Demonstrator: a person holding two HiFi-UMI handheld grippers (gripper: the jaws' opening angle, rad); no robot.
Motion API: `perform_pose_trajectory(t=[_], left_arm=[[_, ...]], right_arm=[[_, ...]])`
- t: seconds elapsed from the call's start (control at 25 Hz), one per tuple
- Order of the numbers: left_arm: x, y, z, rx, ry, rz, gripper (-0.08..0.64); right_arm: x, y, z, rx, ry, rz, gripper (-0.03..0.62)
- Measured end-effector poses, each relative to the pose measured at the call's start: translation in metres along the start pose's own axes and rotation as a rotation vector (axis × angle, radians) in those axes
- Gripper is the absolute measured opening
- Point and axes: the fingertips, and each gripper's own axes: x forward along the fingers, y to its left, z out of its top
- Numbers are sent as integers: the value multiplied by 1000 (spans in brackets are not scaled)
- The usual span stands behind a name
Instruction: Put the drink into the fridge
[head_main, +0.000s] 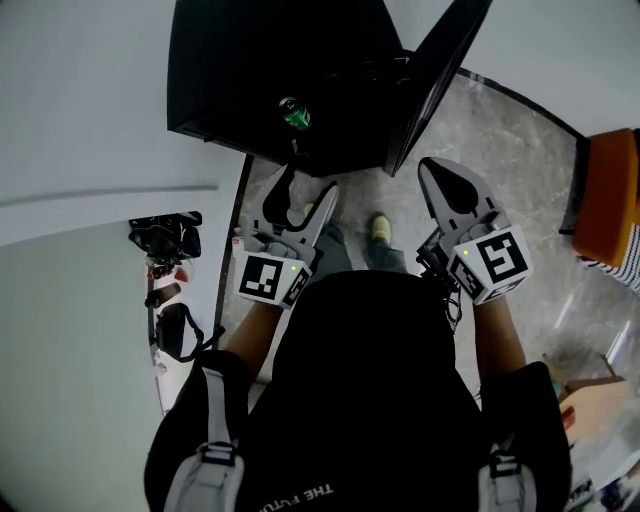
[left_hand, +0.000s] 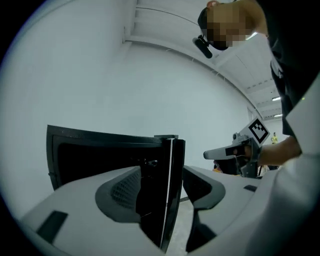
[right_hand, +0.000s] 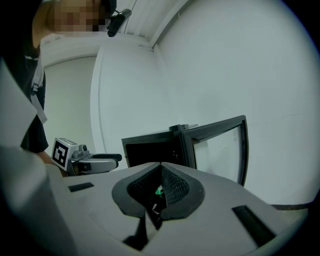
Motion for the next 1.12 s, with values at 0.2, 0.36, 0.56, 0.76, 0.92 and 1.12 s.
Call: perform_pose_trajectory(t=[0.2,0.36,0.56,0.76,0.92,1.12], left_arm=[[-17,6,4,-3,-1,57,82],[-28,9,10,-16,-8,63,14],[-36,12,15,-37,-16,41,12],[-51,14,14,-40,-22,18,12],[-71,6,15,-42,-34,-10,12],[-105,3,15,-19,-42,-3,12]], right_arm=[[10,6,-2,9,0,51,14],[13,14,-2,28,-8,82,14],[15,24,-4,37,6,75,14],[9,37,-4,-19,17,31,14],[1,61,-4,-41,37,-9,14],[-9,93,-12,-46,25,8,14]])
